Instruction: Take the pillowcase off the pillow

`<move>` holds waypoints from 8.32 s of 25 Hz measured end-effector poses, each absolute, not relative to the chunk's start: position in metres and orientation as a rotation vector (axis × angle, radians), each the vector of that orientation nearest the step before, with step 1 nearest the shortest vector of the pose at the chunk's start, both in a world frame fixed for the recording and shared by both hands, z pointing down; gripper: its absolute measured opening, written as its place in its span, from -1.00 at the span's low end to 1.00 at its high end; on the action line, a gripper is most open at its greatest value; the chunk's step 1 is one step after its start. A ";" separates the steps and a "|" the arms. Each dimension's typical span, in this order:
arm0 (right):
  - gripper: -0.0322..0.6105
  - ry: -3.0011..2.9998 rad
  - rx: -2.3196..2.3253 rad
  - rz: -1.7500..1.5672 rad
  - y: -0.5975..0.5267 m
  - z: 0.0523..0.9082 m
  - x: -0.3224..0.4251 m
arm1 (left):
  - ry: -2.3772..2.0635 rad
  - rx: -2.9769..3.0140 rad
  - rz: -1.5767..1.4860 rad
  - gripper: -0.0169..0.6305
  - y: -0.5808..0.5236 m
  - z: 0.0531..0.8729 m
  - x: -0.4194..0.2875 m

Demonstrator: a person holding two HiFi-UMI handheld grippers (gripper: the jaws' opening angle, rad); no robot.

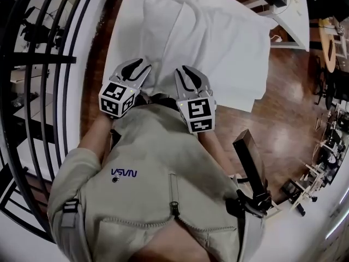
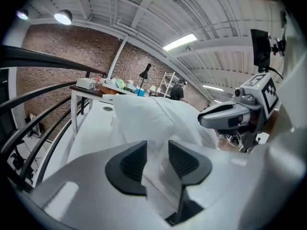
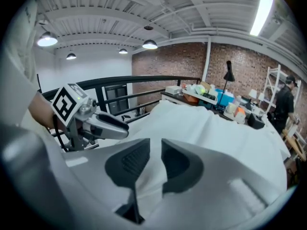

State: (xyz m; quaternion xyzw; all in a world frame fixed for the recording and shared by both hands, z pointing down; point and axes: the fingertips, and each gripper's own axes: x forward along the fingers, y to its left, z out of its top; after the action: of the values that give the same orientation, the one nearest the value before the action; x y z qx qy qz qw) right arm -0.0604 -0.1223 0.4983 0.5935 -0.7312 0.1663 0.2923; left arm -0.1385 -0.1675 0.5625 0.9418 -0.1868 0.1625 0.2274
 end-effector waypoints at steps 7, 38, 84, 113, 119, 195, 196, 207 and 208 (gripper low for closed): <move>-0.70 -2.071 1.483 0.420 -0.090 0.505 -0.066 | -0.710 2.517 0.457 -0.48 -0.134 0.562 -0.150; -0.88 -1.613 1.830 0.349 -0.034 0.516 0.024 | -0.694 2.605 0.330 -0.89 -0.157 0.504 -0.151; -0.61 -2.115 1.706 0.248 -0.118 0.448 0.004 | -0.773 2.604 0.362 0.09 -0.216 0.500 -0.086; -0.88 -1.694 1.672 0.265 -0.218 0.492 0.132 | -0.649 2.704 0.390 -0.83 -0.193 0.521 -0.095; -0.88 -1.655 1.704 0.293 -0.200 0.516 0.149 | -0.638 2.653 0.408 -0.82 -0.195 0.542 -0.089; -0.58 -1.920 1.908 0.338 -0.196 0.450 0.119 | -0.936 2.728 0.294 -0.44 -0.253 0.481 -0.087; -0.58 -1.911 1.918 0.345 -0.189 0.452 0.112 | -0.903 2.721 0.288 -0.44 -0.247 0.483 -0.091; -0.58 -1.890 1.991 0.398 -0.115 0.469 0.073 | -0.707 2.768 0.348 -0.30 -0.190 0.485 -0.085; -0.58 -1.906 1.990 0.394 -0.109 0.470 0.070 | -0.722 2.762 0.359 -0.30 -0.182 0.486 -0.087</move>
State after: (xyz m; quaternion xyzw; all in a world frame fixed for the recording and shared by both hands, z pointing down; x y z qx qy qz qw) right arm 0.0701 -0.1092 0.4703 0.7035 -0.6737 0.1393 0.1780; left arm -0.0872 -0.1821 0.4862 0.9515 -0.2486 0.1238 0.1320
